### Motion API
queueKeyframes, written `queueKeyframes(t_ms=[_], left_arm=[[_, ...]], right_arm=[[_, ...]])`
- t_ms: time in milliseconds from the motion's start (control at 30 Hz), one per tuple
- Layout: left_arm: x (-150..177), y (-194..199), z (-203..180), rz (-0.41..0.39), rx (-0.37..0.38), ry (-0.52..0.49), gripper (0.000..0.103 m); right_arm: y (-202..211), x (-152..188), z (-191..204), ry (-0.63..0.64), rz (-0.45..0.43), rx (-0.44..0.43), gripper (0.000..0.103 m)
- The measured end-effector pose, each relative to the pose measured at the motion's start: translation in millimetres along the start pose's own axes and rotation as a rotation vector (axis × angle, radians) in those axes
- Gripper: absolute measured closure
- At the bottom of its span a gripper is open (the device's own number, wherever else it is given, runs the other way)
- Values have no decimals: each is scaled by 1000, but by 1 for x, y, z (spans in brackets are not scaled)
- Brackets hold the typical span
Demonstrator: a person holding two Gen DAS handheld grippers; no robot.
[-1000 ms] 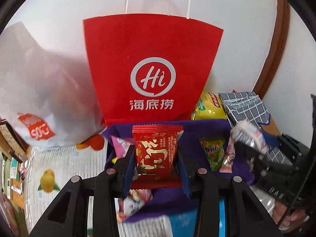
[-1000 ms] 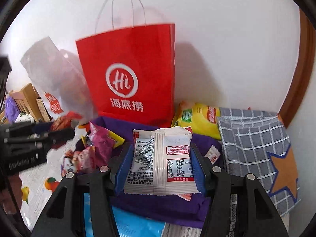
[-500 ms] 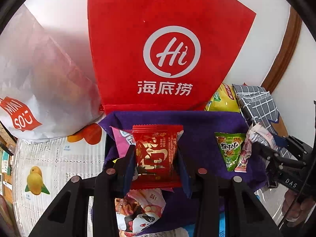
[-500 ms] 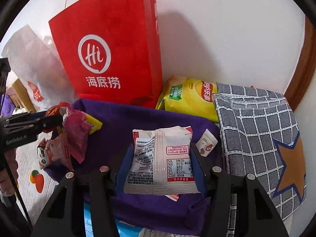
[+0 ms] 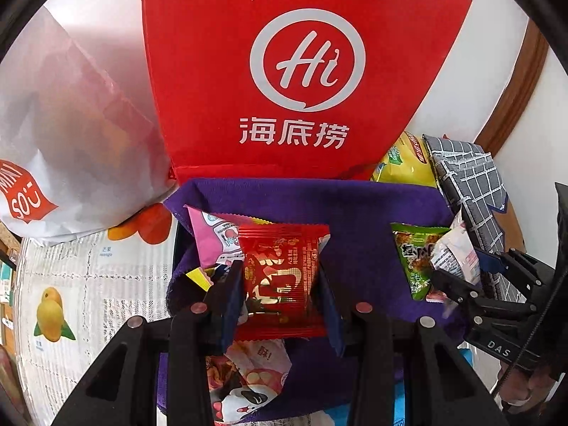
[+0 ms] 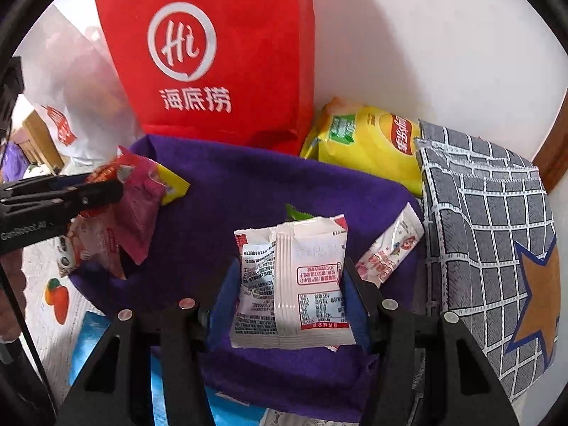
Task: Organize snacks
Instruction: 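Lower both held snacks over the purple towel, then open the right tool to drop the white packet while the left tool lowers the red candy, then open the left tool to drop the red candy onto the towel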
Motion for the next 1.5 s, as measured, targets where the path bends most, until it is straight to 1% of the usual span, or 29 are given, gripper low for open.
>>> queueKeyframes(t_ms=[267,367,467,533,667,700,767,800,833,933,1000,1100,1167,1233,1267,1400,1500], left_arm=[[1,-2,-7,-2,14,-18,63],[2,-5,-7,2,-2,-21,63],[2,-8,-5,13,8,-6,63],[2,-8,-5,14,10,-3,63],[3,-8,-6,22,10,-2,63],[3,-8,-6,27,12,0,61],[2,-6,-8,30,36,8,51],[2,-5,-9,29,43,16,43],[1,-3,-11,25,44,18,40],[0,6,-17,13,48,3,35],[-1,13,-21,1,52,-1,35],[-3,24,-26,-14,50,-13,35],[-4,32,-30,-27,50,-20,35],[-5,43,-34,-42,54,-25,35],[-5,50,-36,-53,59,-30,35],[-4,77,-45,-93,54,-52,35],[2,94,-49,-114,67,-51,35]], right_arm=[[2,-2,-1,7,-12,31,48],[5,-3,0,8,-18,29,47],[13,-5,0,5,-41,30,45],[18,-7,-1,-1,-60,31,42],[24,-10,-5,-37,-79,20,40],[25,-10,-6,-40,-79,21,40],[26,-11,-6,-41,-83,30,40],[29,-11,-7,-44,-90,38,40],[30,-12,-7,-48,-96,38,40],[40,-15,-8,-75,-119,16,40],[48,-16,-8,-84,-134,16,40],[61,-17,-7,-83,-158,46,40],[71,-15,-6,-87,-176,48,40],[84,-8,-6,-98,-199,60,33],[88,-5,-7,-99,-203,65,33],[107,20,-3,-93,-191,90,32],[117,38,1,-95,-183,88,32]])
Point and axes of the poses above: each gripper's, at about its wrist camera, not at the fingertips, and y roughly against the way its jaws point, z to its left, x to its underside, the point moved 5 cm from there along -y, roughly the way its jaws point, and after that the axes turned 3 degrees about x, right-handed, at the moved point
